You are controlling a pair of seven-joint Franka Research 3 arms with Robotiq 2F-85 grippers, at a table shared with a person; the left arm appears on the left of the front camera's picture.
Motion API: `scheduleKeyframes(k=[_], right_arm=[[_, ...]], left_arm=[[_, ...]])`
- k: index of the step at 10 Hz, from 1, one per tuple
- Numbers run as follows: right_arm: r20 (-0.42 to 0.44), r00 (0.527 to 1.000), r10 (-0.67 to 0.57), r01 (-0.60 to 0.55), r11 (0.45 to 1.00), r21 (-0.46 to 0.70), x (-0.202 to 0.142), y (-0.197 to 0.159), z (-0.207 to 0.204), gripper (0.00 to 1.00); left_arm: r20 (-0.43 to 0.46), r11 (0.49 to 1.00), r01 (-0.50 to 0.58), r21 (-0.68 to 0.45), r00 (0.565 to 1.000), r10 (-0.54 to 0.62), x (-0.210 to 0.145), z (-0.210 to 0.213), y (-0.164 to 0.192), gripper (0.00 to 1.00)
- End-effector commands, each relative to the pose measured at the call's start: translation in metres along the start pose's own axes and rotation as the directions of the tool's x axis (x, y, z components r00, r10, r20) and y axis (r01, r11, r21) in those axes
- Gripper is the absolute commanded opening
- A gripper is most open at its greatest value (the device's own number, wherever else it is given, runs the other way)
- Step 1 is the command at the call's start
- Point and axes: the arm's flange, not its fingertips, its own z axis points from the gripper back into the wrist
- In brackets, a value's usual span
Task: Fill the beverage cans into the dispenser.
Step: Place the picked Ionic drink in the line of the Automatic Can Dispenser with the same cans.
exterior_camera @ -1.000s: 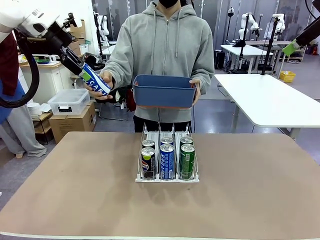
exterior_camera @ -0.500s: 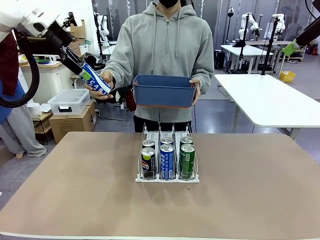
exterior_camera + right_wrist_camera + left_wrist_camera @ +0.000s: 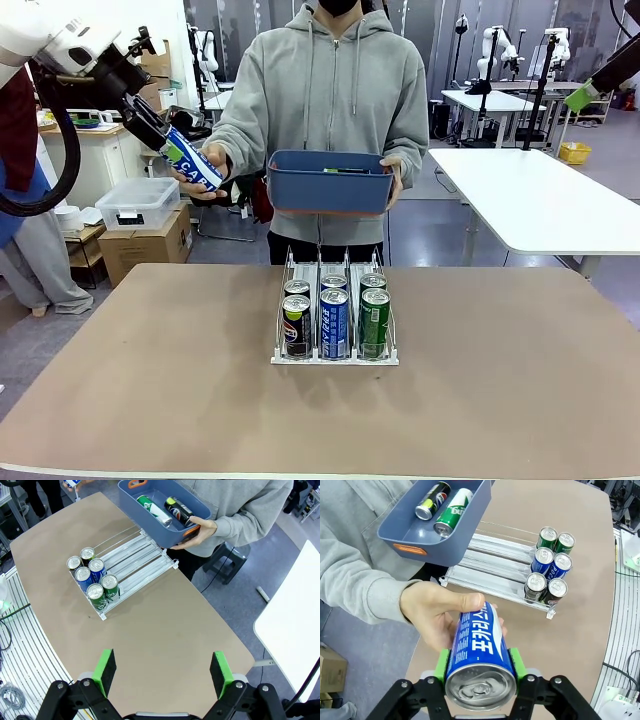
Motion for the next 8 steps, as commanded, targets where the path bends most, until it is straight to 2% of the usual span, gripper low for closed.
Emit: scheduleKeyframes(k=[1, 8], right_arm=[[-0.001, 1.0, 0.0, 0.0, 1.0, 0.0, 0.0, 0.0001, -0.0008, 1.0], [-0.001, 1.0, 0.0, 0.0, 1.0, 0.0, 0.0, 0.0001, -0.0008, 1.0]], left_arm=[[0.002, 1.0, 0.002, 0.009, 1.0, -0.002, -0.0009, 0.0021, 0.001, 0.42], [0.002, 1.0, 0.002, 0.009, 1.0, -0.002, -0.0009, 0.0021, 0.001, 0.42]])
